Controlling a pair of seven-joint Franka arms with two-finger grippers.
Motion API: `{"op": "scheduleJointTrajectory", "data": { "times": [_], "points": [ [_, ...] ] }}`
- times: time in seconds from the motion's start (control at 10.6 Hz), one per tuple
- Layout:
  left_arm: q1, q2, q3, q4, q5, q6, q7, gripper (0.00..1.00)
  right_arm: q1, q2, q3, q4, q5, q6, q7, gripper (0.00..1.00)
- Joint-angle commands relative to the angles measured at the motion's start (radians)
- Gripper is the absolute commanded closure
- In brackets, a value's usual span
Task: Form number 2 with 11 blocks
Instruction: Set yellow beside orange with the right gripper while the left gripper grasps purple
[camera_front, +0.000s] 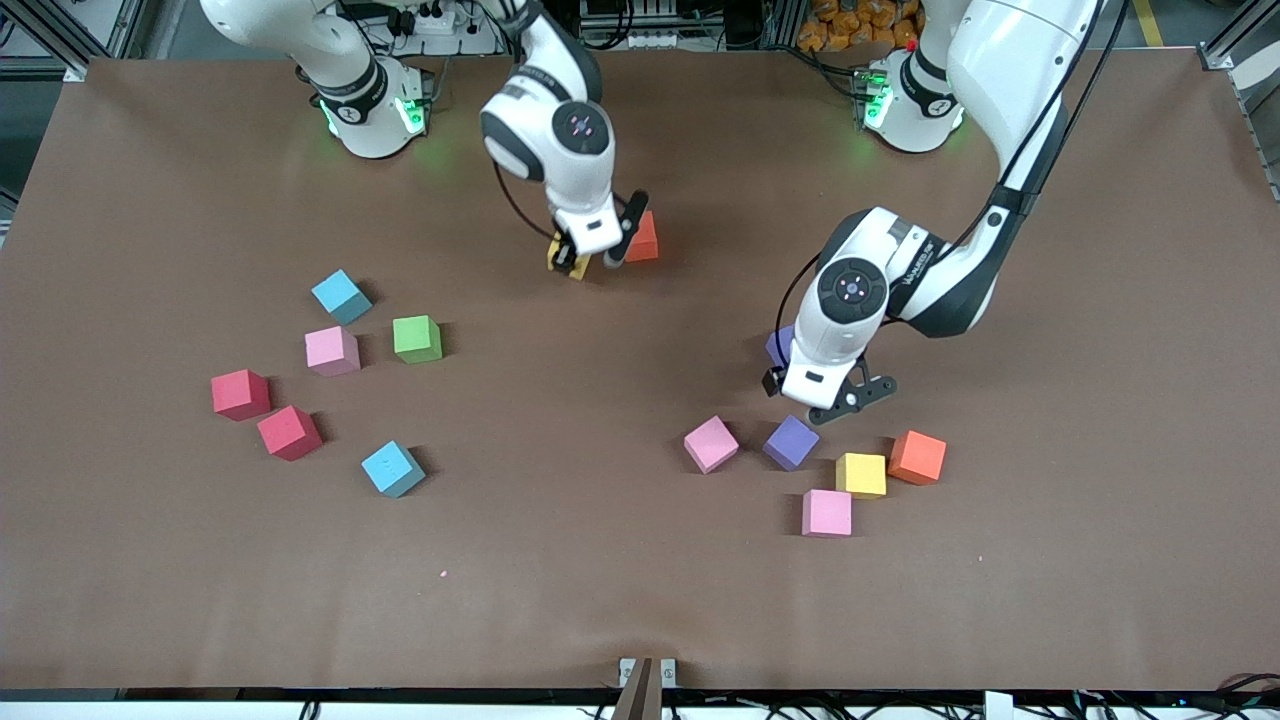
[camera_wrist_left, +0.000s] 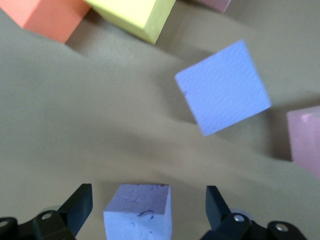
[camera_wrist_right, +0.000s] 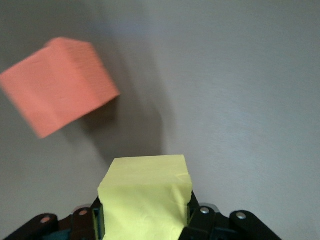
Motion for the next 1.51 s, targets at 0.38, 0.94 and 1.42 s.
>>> {"op": "scheduleJointTrajectory", "data": {
  "times": [0.38, 0.94, 1.42],
  "points": [
    [0.019, -0.028, -0.03, -0.123, 0.011, 0.063, 0.006, 0.0, 0.125, -0.023, -0.011, -0.132, -0.013, 0.252, -0.116, 0.86],
    [0.021, 0.001, -0.045, -0.149, 0.01, 0.09, 0.007, 0.04, 0.117, 0.016, -0.011, -0.128, -0.013, 0.292, -0.162, 0.87],
    [0.039, -0.013, -0.047, -0.154, -0.083, 0.09, -0.003, 0.43, 0.107, 0.054, -0.012, -0.117, -0.013, 0.333, -0.162, 0.88]
  ]
}}
